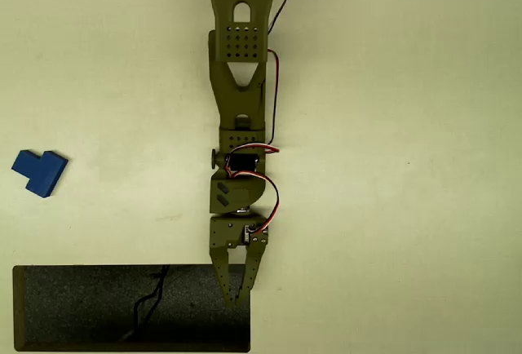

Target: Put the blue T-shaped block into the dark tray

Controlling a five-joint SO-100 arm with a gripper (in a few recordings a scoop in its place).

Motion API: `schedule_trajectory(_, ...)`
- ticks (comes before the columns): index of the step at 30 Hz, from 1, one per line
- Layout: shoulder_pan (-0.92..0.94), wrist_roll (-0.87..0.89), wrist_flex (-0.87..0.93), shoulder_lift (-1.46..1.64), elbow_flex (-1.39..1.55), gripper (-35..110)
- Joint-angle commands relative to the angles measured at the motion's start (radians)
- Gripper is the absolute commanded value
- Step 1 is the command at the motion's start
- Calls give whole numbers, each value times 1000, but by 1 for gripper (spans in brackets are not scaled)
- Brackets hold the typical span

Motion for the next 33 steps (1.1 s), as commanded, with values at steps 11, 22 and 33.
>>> schedule_trajectory(11,-26,107,-193,333,480,0)
schedule_trajectory(22,69,310,586,1482,1373,0)
schedule_trajectory(33,261,-25,1664,1988,1580,0)
